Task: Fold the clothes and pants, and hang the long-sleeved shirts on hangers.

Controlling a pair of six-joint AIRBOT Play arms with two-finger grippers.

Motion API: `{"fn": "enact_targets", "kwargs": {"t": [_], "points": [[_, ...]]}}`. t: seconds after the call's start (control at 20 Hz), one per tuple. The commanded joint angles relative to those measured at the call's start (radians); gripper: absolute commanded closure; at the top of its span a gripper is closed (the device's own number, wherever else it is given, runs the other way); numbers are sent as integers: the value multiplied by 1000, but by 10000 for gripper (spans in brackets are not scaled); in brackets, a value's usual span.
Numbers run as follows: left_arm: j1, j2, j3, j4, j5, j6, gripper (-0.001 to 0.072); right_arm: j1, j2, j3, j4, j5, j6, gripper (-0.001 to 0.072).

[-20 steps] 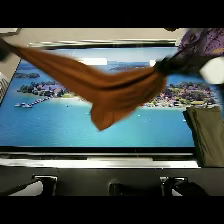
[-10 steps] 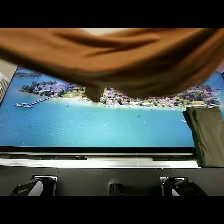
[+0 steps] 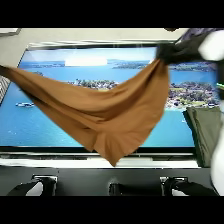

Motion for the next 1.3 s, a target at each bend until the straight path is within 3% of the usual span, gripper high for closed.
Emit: {"fn": "enact_targets", "kwargs": {"t": [0.0, 0.15, 0.2, 0.35, 0.4, 0.45, 0.5, 0.7, 0.75, 0.8, 0.85, 1.0, 1.25], "points": [[-56, -177, -229, 2, 164, 16, 692, 1, -301, 2, 140, 47, 43, 683], [-64, -345, -267, 0, 248, -3, 692, 1, -473, 2, 246, 47, 102, 680], [-64, -381, -265, 0, 252, -19, 692, 1, -505, 2, 273, 46, 124, 631], [-64, -420, -263, 0, 252, -22, 692, -1, -520, 2, 302, 56, 132, 609], [-64, -415, -262, 0, 249, -21, 692, -8, -505, 2, 304, 77, 124, 525], [-63, -410, -262, 0, 243, -21, 692, -23, -476, 2, 303, 106, 93, 419], [-63, -406, -257, 0, 230, -21, 692, -39, -437, 2, 304, 123, 53, 375], [-64, -396, -237, 0, 164, -21, 691, -152, -219, -31, 217, 206, -100, 347], [-64, -395, -237, 0, 151, -22, 691, -190, -166, -86, 218, 234, -132, 334], [-64, -394, -237, 0, 144, -22, 690, -234, -108, -183, 258, 254, -161, 256], [-64, -394, -237, 0, 138, -22, 691, -275, -49, -307, 332, 252, -187, 240], [-64, -394, -237, -1, 133, -23, 691, -342, 137, -778, 644, 126, -295, 243], [-63, -394, -237, 0, 134, -37, 690, -269, 227, -1231, 885, -97, -459, 299]]}}
